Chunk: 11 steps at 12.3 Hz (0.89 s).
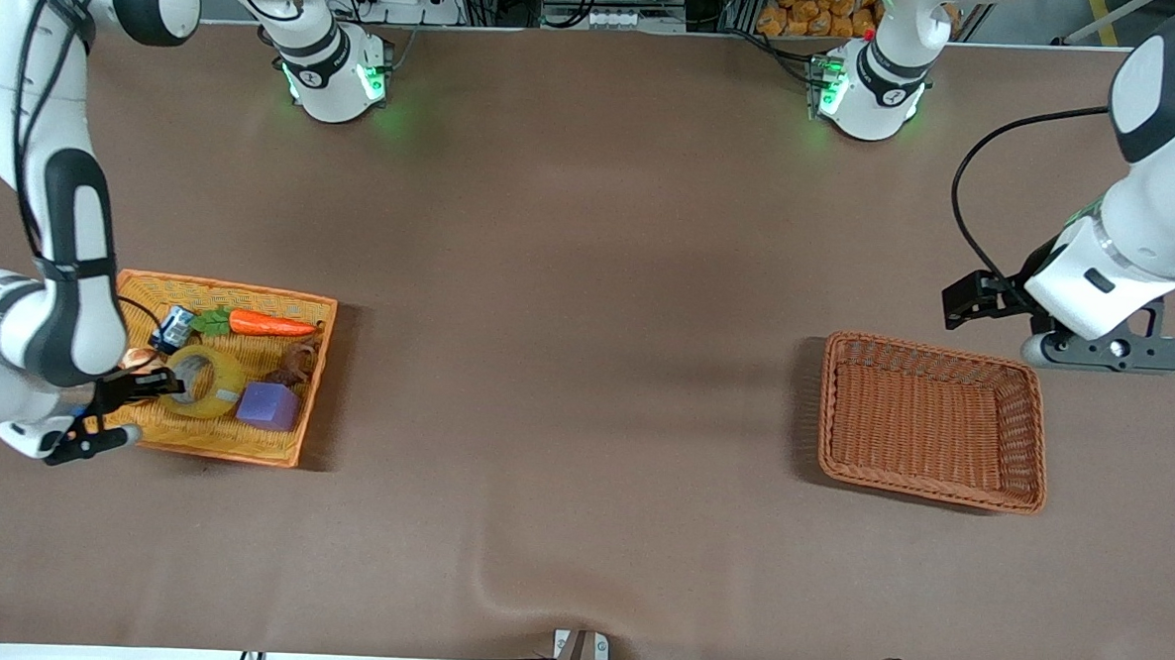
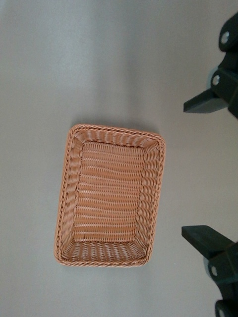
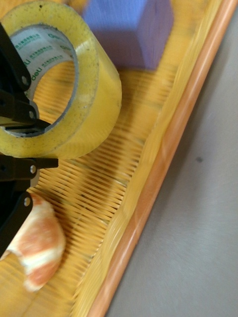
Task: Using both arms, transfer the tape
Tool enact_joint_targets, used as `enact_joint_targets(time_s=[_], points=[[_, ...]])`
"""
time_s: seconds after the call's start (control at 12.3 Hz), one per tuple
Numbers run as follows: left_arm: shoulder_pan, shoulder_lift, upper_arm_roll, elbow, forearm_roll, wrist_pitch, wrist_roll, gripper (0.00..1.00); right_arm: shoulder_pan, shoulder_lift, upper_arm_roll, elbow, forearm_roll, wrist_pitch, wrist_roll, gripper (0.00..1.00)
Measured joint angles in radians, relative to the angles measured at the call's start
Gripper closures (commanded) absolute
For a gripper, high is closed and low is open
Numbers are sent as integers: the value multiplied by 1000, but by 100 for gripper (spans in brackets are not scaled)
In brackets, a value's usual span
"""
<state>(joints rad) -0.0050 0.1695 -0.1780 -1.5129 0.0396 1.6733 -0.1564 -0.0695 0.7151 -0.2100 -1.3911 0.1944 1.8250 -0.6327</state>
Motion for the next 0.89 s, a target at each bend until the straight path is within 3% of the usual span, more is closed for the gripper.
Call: enact_joint_targets(time_s=[0.24,0.41,0.65,0.89], points=[[-4,0,-1,1,0,0,-8,0,52,-109,23,75,12,-163,-11,100],[-3,4,1,-1,0,0,-8,0,151,-132,81,90,40,-201,-8,100],[-4,19,0,-3,0,12,-16,0,338,-98,186,88,57,-50,3,100],[-34,71,-3,-11,-2,70,-109,0,558,-34,190,87,56,190,9,100]])
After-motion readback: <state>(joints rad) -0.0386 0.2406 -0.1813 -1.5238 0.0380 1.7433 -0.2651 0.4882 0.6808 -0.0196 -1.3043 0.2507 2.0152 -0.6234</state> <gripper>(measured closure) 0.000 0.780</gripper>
